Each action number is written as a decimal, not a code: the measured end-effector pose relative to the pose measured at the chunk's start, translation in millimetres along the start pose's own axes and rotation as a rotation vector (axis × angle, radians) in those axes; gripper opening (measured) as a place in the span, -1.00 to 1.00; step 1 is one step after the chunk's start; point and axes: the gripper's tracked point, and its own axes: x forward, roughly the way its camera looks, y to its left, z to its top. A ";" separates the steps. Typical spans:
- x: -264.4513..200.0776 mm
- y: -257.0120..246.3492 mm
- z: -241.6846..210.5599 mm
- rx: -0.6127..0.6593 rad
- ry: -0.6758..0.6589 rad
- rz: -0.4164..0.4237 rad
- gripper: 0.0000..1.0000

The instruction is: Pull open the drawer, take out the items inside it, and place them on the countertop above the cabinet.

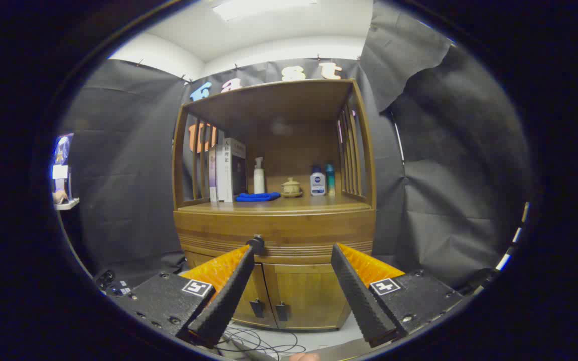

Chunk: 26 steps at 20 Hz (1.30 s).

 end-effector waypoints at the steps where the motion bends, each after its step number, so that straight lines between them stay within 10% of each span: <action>1: -0.3 0.7 -1.2 -0.002 0.002 0.005 0.99; 26: 0.9 5.4 -2.5 -0.023 0.013 0.014 0.99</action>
